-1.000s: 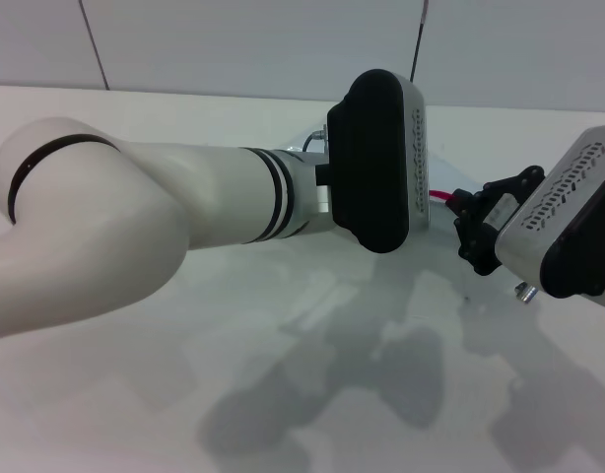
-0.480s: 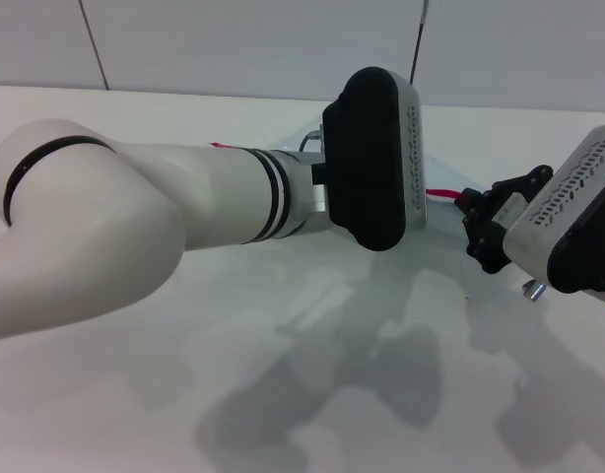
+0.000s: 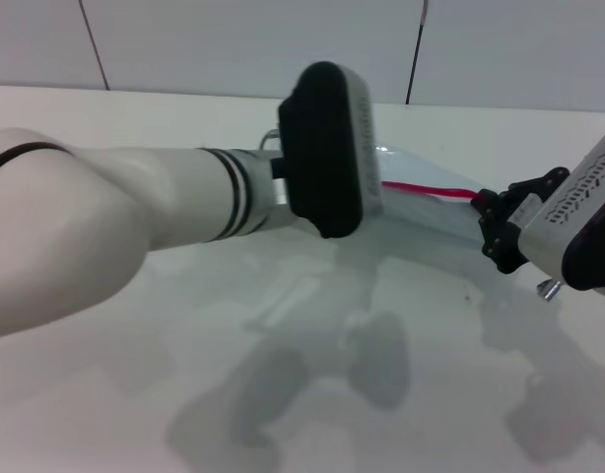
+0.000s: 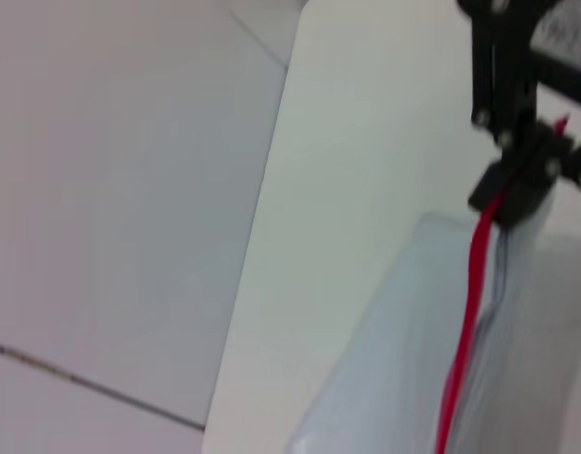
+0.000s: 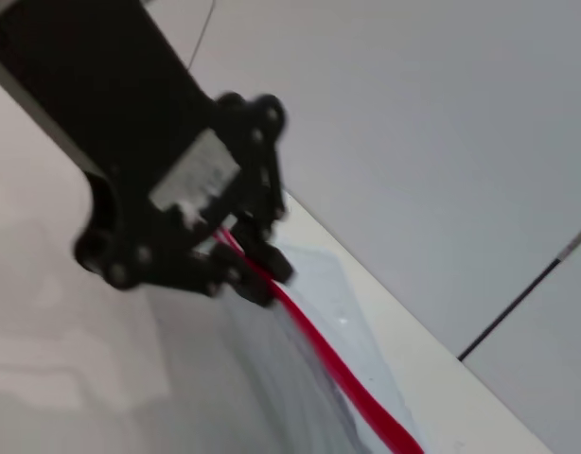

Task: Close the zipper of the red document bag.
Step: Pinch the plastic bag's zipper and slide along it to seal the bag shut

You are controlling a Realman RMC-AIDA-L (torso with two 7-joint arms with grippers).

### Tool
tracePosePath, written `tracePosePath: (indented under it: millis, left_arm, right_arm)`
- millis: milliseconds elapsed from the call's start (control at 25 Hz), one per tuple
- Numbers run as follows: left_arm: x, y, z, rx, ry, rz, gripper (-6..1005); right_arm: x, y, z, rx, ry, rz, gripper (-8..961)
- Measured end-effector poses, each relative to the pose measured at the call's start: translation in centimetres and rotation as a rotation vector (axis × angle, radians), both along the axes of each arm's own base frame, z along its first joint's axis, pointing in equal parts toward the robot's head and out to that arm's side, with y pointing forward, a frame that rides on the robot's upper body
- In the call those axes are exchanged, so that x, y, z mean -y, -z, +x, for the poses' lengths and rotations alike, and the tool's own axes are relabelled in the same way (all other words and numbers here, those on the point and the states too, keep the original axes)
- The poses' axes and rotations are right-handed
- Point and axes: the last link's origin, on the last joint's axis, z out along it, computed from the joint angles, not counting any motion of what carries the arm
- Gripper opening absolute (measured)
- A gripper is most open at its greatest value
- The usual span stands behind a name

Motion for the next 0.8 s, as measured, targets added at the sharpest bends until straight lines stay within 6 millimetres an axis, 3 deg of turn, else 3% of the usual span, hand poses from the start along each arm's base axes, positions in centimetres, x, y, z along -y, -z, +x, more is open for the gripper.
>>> tracePosePath:
  millis: [800]
  left_arm:
    - [0.1, -4.5, -6.3, 0.027, -0.189, 0.156, 120]
  right_arm:
    - [-0.6, -2.2, 2.7, -0.006, 0.079, 0.085, 25]
